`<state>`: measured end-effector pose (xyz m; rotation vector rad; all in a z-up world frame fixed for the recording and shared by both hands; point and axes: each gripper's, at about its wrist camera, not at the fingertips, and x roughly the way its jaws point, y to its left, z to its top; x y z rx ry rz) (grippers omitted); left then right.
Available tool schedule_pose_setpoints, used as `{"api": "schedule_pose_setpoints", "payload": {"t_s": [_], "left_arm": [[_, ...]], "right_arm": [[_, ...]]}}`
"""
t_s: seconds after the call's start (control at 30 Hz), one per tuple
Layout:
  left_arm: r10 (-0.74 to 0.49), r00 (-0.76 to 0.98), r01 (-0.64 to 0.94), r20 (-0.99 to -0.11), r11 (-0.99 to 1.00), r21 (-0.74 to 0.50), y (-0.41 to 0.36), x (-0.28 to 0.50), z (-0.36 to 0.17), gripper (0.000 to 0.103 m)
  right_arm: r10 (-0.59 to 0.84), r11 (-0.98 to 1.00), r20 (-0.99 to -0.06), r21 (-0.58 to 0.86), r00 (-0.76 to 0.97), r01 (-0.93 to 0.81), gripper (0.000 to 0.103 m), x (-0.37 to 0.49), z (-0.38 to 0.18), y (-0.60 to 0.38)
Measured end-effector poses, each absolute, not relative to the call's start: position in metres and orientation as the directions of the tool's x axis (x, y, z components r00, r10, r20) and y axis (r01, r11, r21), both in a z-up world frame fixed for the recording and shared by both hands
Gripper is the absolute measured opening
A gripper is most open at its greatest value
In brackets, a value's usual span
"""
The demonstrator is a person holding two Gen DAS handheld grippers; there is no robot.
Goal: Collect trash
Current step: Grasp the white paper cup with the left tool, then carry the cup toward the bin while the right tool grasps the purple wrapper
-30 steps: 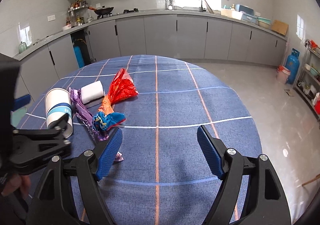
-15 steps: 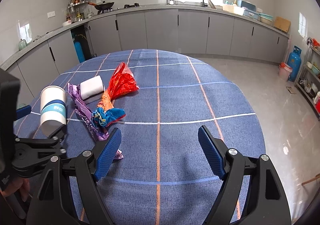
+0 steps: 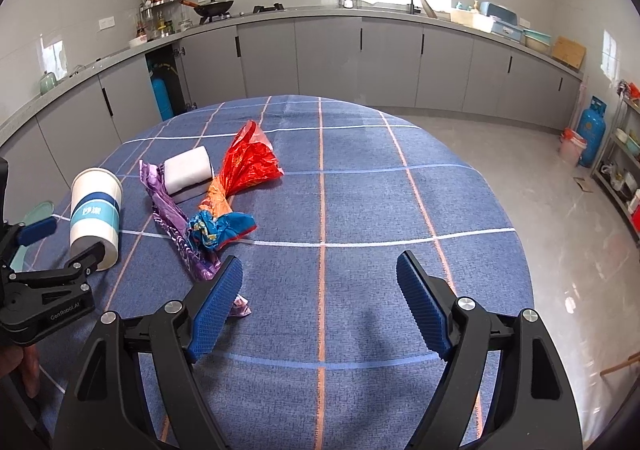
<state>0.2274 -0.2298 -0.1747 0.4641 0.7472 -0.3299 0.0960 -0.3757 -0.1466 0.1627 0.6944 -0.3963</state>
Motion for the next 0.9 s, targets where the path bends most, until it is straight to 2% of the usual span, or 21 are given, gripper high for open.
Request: {"api": "schedule_pose_setpoints", "payload": {"t_s": [0.13,0.2,0.23,0.43,0.57,0.63,0.7,0.77,0.9], "left_arm": [[-0.14,0.698,0.442,-0.702,0.856,0.268,-0.228,0.223,-0.168,0.077],[-0.152,0.712,0.434,-0.685,0.862,0.26,-0.228,0.218,-0.16,0.094],[-0.156,0.721,0.428,-0.676,0.866,0.258,-0.228,0.215,-0.157,0.098],[-0.181,0.728,0.443,-0.662,0.86,0.253,-0.25,0.214,-0.149,0.097],[-0.13,0.697,0.427,-0.705,0.865,0.263,-0.262,0.235,-0.167,0.097],[-0.119,0.683,0.426,-0.72,0.866,0.262,-0.261,0.241,-0.175,0.095],[-0.132,0.661,0.441,-0.739,0.865,0.241,-0.257,0.245,-0.178,0.072],[-0.158,0.628,0.462,-0.762,0.863,0.202,-0.251,0.249,-0.18,0.059],[-0.171,0.63,0.476,-0.758,0.856,0.202,-0.241,0.248,-0.18,0.058]], "right_arm": [[-0.301,0.913,-0.654,0.011,0.694,0.407,0.079,0.097,-0.147,-0.375],[-0.301,0.913,-0.656,0.011,0.692,0.408,0.079,0.097,-0.147,-0.376],[-0.298,0.912,-0.657,0.016,0.692,0.409,0.079,0.097,-0.147,-0.376],[-0.3,0.908,-0.652,0.028,0.696,0.417,0.079,0.095,-0.146,-0.378],[-0.295,0.906,-0.653,0.041,0.698,0.421,0.079,0.094,-0.145,-0.38],[-0.291,0.909,-0.656,0.037,0.696,0.415,0.079,0.095,-0.146,-0.379],[-0.289,0.912,-0.658,0.032,0.695,0.409,0.079,0.096,-0.146,-0.378],[-0.284,0.916,-0.66,0.029,0.696,0.401,0.079,0.097,-0.146,-0.376],[-0.261,0.929,-0.665,0.024,0.699,0.37,0.079,0.101,-0.146,-0.369]]}}
